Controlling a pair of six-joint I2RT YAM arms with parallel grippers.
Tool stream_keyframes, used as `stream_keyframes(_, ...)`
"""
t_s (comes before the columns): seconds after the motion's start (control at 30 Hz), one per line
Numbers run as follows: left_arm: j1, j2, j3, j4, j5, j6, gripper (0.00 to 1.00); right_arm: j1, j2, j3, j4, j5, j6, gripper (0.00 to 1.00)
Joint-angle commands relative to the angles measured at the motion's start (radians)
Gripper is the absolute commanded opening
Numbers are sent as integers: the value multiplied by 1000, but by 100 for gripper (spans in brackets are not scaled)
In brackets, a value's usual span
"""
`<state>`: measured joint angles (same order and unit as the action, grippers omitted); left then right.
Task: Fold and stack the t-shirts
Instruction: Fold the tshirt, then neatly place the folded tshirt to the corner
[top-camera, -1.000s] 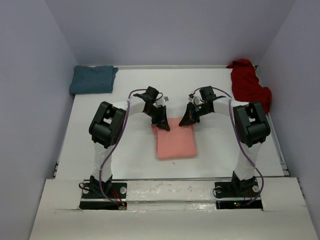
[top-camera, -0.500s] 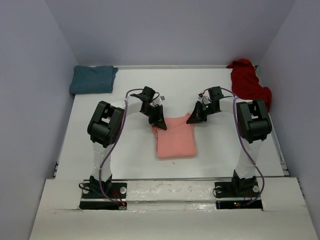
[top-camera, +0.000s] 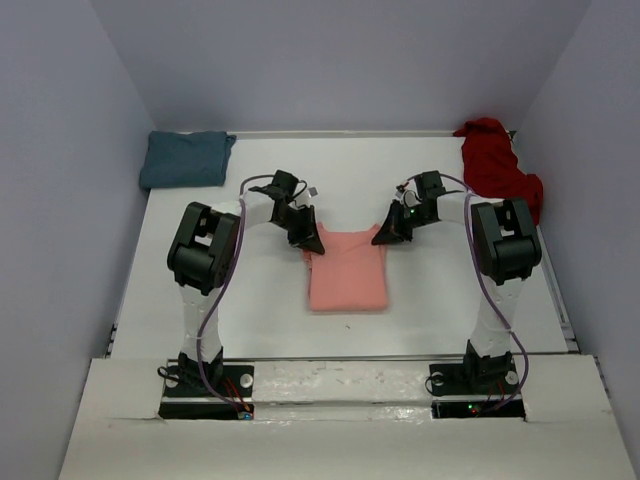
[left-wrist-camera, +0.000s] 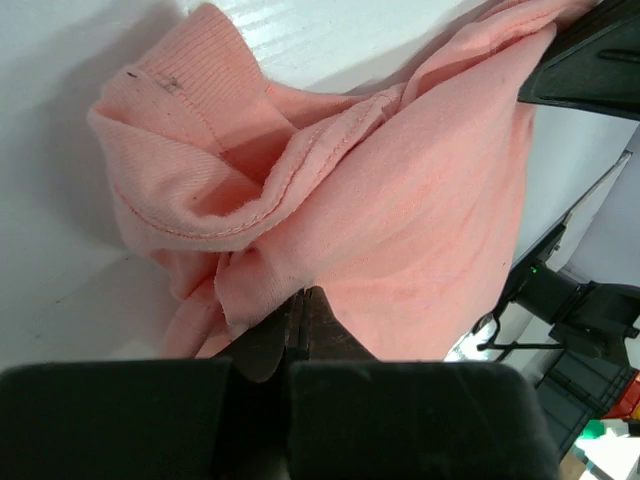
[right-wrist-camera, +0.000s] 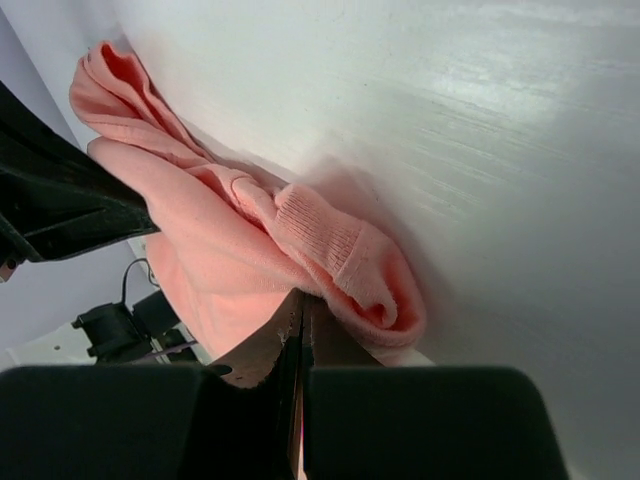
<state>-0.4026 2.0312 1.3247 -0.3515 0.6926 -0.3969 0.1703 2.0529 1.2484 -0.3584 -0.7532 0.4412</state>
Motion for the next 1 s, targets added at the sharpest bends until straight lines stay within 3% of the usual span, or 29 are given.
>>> stream_keyframes(0.0, 10, -43, 36, -33, -62, 35, 0, -17, -23, 42, 26, 130, -12, 0)
stream_keyframes(0.3, 13, -69, 178, -70, -87, 38, 0, -17, -46, 169, 22, 74, 21, 0)
stream_keyframes(0.37, 13, -78, 234, -83, -96, 36, 0, -17, -56, 206, 22, 2, 50, 10)
stream_keyframes(0.47, 15, -103, 298, -119, -110, 32, 0, -17, -71, 275, 18, -63, 94, 35)
stream_keyframes(0.5, 16, -111, 307, -135, -120, 30, 1, -17, -76, 302, 9, -80, 99, 39)
stream_keyframes(0.57, 18, -146, 311, -144, -137, 29, 13, -17, -95, 322, -25, -89, 102, 49)
stream_keyframes(0.6, 19, -163, 300, -145, -157, 30, 34, -17, -103, 335, -37, -101, 100, 54)
stream_keyframes(0.63, 21, -198, 265, -142, -168, 27, 42, -17, -117, 338, -51, -106, 91, 69)
stream_keyframes(0.73, 36, -245, 180, -138, -197, 27, 70, -17, -145, 320, -120, -101, 65, 71)
stream_keyframes(0.97, 84, -302, -82, -162, -169, 41, 86, -17, -215, 266, -356, 90, -84, 72)
